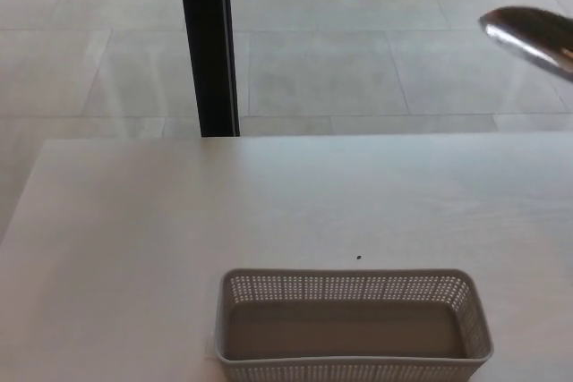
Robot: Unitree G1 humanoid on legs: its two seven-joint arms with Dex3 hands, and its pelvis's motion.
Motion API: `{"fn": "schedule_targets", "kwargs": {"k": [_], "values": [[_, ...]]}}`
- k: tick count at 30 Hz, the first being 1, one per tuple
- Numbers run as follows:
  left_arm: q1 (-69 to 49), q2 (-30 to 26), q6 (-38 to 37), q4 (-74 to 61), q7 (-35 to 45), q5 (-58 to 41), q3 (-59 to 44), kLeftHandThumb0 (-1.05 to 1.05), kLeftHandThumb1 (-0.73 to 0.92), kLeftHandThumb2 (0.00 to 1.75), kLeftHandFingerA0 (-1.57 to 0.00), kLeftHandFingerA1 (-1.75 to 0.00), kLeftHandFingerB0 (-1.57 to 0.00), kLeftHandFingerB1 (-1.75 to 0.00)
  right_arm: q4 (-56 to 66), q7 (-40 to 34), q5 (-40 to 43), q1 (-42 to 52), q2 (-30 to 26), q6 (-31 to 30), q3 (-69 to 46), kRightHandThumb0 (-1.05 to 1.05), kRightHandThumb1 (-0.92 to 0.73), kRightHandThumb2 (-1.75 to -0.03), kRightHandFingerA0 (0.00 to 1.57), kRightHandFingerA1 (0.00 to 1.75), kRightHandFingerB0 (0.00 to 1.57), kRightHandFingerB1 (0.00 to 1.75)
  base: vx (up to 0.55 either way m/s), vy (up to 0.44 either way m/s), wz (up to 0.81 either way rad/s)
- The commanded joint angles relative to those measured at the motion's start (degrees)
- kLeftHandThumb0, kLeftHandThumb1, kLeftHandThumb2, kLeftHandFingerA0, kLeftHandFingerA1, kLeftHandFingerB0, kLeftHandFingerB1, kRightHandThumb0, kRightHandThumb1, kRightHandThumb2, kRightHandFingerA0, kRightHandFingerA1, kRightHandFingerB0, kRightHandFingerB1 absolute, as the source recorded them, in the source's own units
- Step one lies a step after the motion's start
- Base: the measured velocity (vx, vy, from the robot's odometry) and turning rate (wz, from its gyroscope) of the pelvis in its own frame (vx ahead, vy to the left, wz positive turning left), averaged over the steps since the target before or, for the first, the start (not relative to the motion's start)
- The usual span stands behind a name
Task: A garden tool is kept on the righthand side and a container is kept on the lefthand side on a desk infront of the robot. the robot uses its right hand to pick up the garden tool and makes a scooping motion inside the container
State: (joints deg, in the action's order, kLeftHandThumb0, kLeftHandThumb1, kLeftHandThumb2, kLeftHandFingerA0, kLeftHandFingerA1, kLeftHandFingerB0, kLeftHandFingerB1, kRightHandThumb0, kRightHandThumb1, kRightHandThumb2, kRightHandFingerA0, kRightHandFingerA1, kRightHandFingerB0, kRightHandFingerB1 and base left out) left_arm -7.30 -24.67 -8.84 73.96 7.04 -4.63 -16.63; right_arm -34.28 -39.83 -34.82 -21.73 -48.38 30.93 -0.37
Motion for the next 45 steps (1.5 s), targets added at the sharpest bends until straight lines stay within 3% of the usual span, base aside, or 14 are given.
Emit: {"fn": "schedule_targets", "kwargs": {"k": [1,4,17,24,26,27,28,29,32,33,37,38,42,45], "values": [[-0.2,-1.9,-0.9,-0.5,0.2,0.9,0.6,-0.54,0.65,0.59,-0.61,-0.67,-0.6,-0.44,3.2,-7.6,-12.8,3.3,-6.0,6.0,5.4,-0.17,-0.33,-0.96,0.95,1.68,0.79,1.45,0.0,0.0,0.0],[-0.3,-1.8,-1.0,-0.3,0.3,0.4,0.2,-0.54,0.62,0.59,-0.6,-0.64,-0.62,-0.44,3.8,-9.8,-17.9,4.5,-8.4,6.5,9.1,-0.16,-0.36,-0.81,0.96,1.69,0.82,1.46,0.0,0.0,0.0],[1.0,-2.3,-0.3,-0.7,0.0,0.4,0.4,-0.55,0.63,0.59,-0.55,-0.66,-0.56,-0.43,-0.3,-16.2,-24.5,-0.1,-12.5,7.2,16.9,-0.19,-0.44,-0.89,0.91,1.75,0.74,1.52,0.0,0.0,0.0],[1.0,-2.7,-1.1,-0.6,0.4,0.4,0.5,-0.53,0.64,0.59,-0.57,-0.62,-0.6,-0.43,-1.1,-19.2,-28.9,-4.0,-15.2,5.4,20.1,-0.25,-0.48,-0.72,0.9,1.74,0.81,1.35,0.0,0.0,0.0],[1.0,-2.7,-0.9,-0.8,0.5,0.1,0.3,-0.55,0.63,0.59,-0.55,-0.64,-0.6,-0.43,-1.8,-21.3,-30.6,-5.3,-15.6,5.3,21.4,-0.26,-0.47,-0.76,0.93,1.74,0.82,1.36,0.0,0.0,0.0],[1.0,-2.7,-0.8,-0.8,0.5,0.3,0.4,-0.55,0.63,0.59,-0.51,-0.62,-0.58,-0.43,-1.8,-21.9,-31.7,-6.0,-16.0,5.1,22.2,-0.28,-0.53,-0.8,1.11,1.61,0.81,1.22,0.0,0.0,0.0],[0.8,-2.7,-1.2,-1.1,0.7,0.2,0.4,-0.55,0.63,0.59,-0.52,-0.64,-0.6,-0.44,-1.8,-22.0,-32.0,-6.5,-16.2,5.4,22.6,-0.3,-0.54,-0.71,0.93,1.72,0.82,1.33,0.0,0.0,0.0],[0.8,-2.8,-1.2,-1.2,0.7,0.2,0.4,-0.55,0.63,0.59,-0.52,-0.64,-0.6,-0.44,-2.2,-22.3,-32.2,-7.0,-16.1,5.5,23.0,-0.3,-0.54,-0.71,0.93,1.72,0.82,1.33,0.0,0.0,0.0],[0.9,-2.8,-0.8,-1.2,0.9,0.1,0.3,-0.55,0.64,0.6,-0.55,-0.67,-0.58,-0.44,0.0,-19.3,-32.8,-8.6,-16.9,5.5,23.7,-0.32,-0.55,-0.77,0.93,1.75,0.81,1.34,0.0,0.0,0.0],[1.0,-2.8,-0.8,-1.1,0.7,0.2,0.3,-0.55,0.64,0.6,-0.56,-0.67,-0.59,-0.44,0.7,-18.3,-32.5,-8.6,-17.0,5.5,23.6,-0.42,-0.47,-0.94,1.21,1.35,0.89,1.08,0.0,0.0,0.0],[1.1,-2.6,-0.9,-0.9,0.8,-0.4,-0.2,-0.55,0.62,0.59,-0.61,-0.71,-0.61,-0.46,5.3,-13.5,-32.1,-8.5,-17.3,4.3,22.8,-0.37,-0.43,-0.93,1.2,1.31,0.93,1.05,0.0,0.0,0.0],[1.1,-2.5,-1.0,-0.8,0.7,-0.4,-0.3,-0.55,0.63,0.59,-0.63,-0.73,-0.61,-0.45,6.5,-12.0,-32.0,-8.5,-17.1,3.9,22.6,-0.34,-0.53,-0.66,0.96,1.62,0.94,1.05,0.0,0.0,0.0],[1.2,-2.5,-0.9,-0.5,1.3,-0.9,-0.6,-0.53,0.62,0.59,-0.58,-0.64,-0.62,-0.45,10.1,-5.3,-30.9,-6.7,-16.9,1.3,21.3,-0.34,-0.49,-0.66,0.97,1.59,1.03,0.77,0.0,0.0,0.0],[1.0,-2.7,-1.3,-0.5,0.5,0.6,0.6,-0.55,0.63,0.59,-0.57,-0.61,-0.6,-0.43,13.8,3.3,-29.8,-4.5,-16.2,-3.7,19.7,-0.38,-0.56,-0.64,0.9,1.62,0.99,0.86,0.0,0.0,0.0]]}}
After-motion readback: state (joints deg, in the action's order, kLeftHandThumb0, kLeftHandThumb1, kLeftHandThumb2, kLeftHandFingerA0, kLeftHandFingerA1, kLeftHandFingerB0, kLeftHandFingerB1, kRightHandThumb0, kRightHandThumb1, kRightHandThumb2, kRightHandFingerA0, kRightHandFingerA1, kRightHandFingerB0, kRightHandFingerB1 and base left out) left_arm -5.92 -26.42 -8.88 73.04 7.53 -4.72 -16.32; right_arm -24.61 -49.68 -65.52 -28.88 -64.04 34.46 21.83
